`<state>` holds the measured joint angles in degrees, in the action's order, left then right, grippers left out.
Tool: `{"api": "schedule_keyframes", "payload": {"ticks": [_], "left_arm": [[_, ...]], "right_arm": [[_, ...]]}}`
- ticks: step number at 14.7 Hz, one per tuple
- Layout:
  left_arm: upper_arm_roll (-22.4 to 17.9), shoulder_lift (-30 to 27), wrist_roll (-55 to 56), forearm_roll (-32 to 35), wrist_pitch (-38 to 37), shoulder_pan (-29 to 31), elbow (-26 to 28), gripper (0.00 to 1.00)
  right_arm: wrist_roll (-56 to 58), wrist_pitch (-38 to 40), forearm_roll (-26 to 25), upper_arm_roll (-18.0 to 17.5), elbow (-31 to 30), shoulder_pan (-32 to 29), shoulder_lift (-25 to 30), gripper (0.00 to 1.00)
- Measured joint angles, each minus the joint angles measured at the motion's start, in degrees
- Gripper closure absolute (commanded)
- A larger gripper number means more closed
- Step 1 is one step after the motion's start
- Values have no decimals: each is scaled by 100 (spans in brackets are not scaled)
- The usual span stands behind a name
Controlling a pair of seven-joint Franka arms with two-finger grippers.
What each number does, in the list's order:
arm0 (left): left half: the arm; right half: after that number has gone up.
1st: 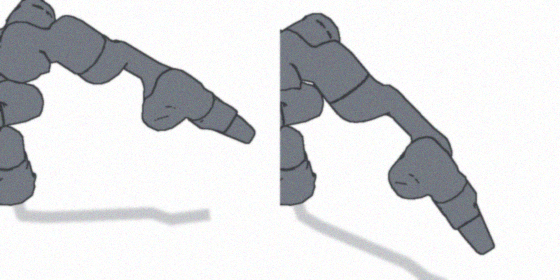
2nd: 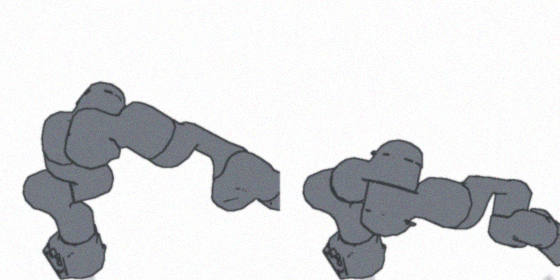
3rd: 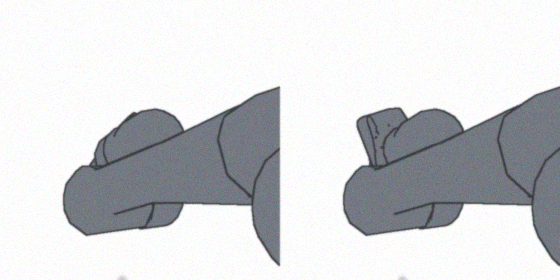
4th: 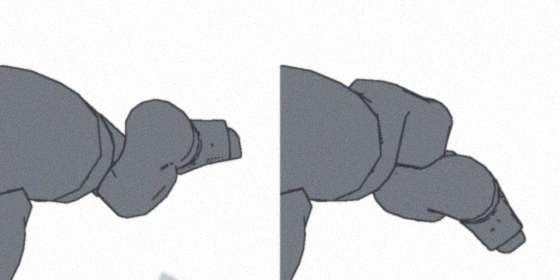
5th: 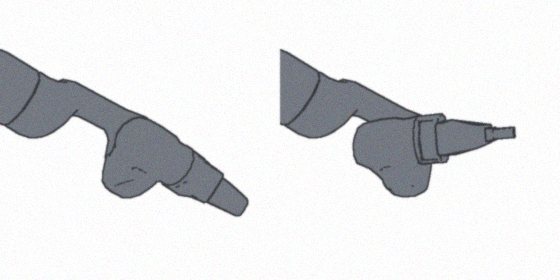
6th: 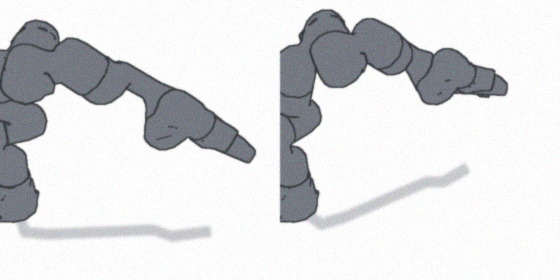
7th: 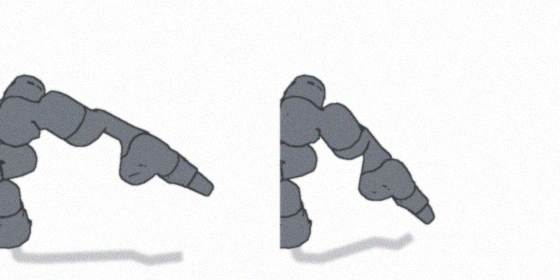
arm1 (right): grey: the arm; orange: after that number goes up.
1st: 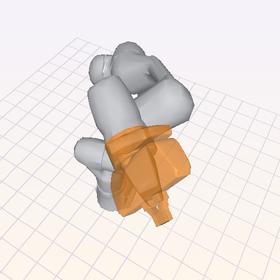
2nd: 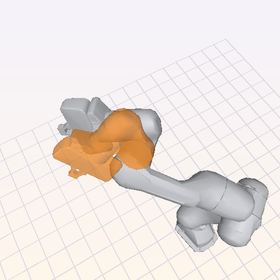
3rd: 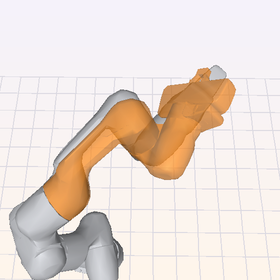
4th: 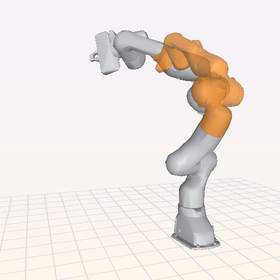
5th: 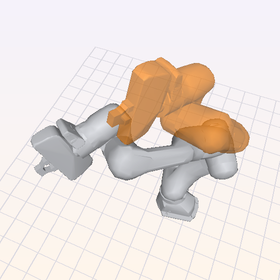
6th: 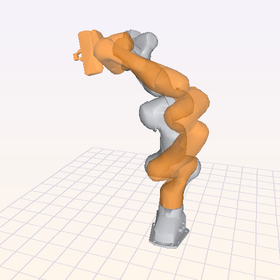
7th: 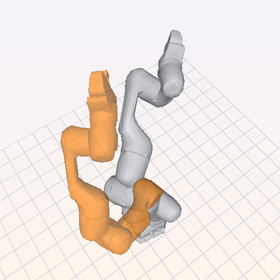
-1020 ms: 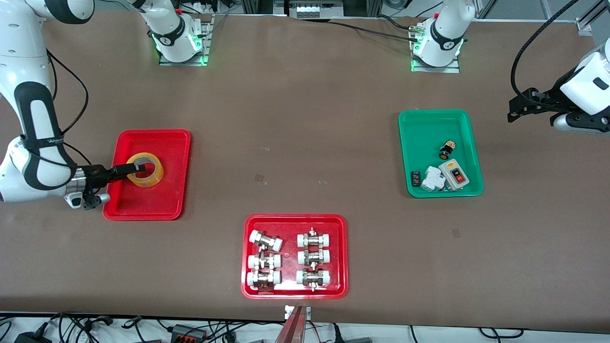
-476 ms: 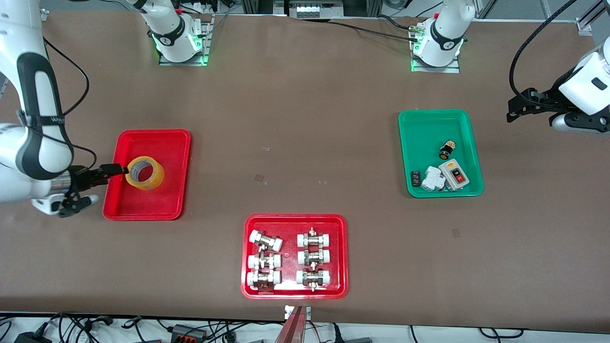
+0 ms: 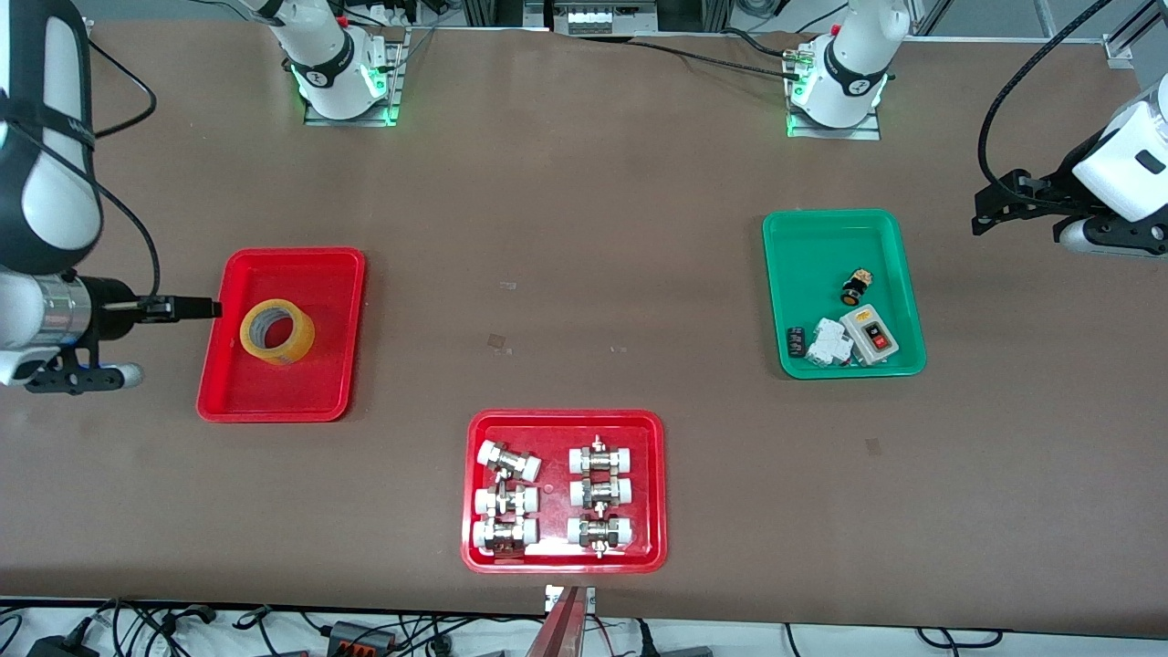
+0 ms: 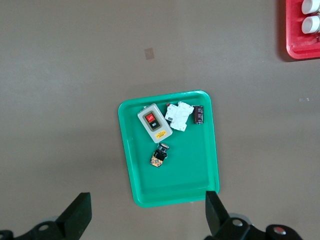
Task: Left arm passes tape to right arm into tray
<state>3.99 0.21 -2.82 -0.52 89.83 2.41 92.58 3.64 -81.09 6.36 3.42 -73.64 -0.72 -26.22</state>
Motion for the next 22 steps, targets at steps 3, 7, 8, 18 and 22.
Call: {"api": "schedule_keyframes", "payload": {"ticks": [3,7,8,18,22], "left_arm": [[-1,3,0,0,0,0,0,0],[-1,3,0,0,-79,0,-2,0],[-1,3,0,0,-102,0,-2,0],[-1,3,0,0,-107,0,-6,0],[-1,3,0,0,-107,0,-6,0]], "right_arm": [[-107,213,-307,-2,706,112,46,0],[-185,0,-449,18,1091,136,47,0],[-185,-177,-453,31,1099,134,46,0],[-133,-1909,-537,61,-698,38,1304,0],[-69,-2450,-581,30,-1453,55,1721,0]]}}
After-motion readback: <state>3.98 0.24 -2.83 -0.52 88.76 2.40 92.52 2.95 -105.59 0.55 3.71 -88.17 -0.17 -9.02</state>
